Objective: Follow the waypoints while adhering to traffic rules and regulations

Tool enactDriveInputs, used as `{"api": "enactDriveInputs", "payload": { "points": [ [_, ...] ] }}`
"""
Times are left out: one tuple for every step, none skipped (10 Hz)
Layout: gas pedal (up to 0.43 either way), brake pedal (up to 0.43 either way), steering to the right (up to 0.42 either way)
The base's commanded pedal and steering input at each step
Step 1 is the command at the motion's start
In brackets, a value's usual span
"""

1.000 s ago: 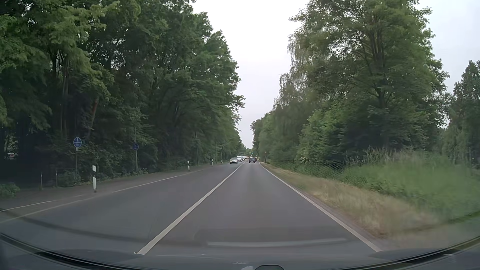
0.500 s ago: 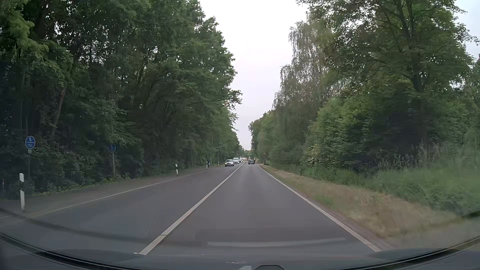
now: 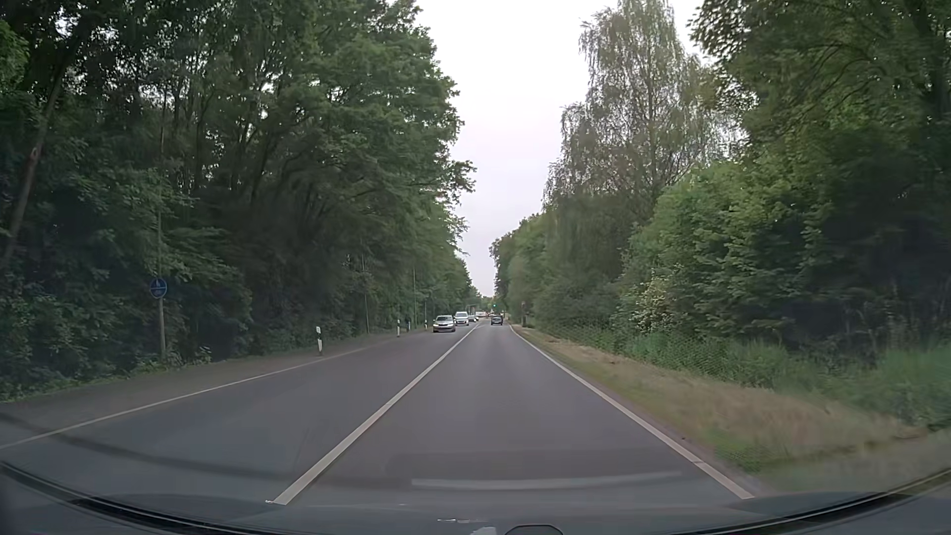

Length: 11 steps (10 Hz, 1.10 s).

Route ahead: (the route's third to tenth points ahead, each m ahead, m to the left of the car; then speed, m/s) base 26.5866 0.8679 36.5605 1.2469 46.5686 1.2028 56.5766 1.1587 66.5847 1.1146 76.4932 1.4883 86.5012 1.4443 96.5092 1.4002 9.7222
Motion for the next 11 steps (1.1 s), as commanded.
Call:
{"api": "enactDriveInputs", "payload": {
  "points": [
    [0.24, 0.0, 0.003],
    [0.24, 0.0, 0.003],
    [0.24, 0.0, 0.003],
    [0.248, 0.0, 0.003],
    [0.248, 0.0, 0.003],
    [0.26, 0.0, 0.003],
    [0.26, 0.0, 0.003],
    [0.26, 0.0, 0.003],
    [0.26, 0.0, 0.003],
    [0.26, 0.0, 0.003],
    [0.26, 0.0, 0.003]
  ]
}}
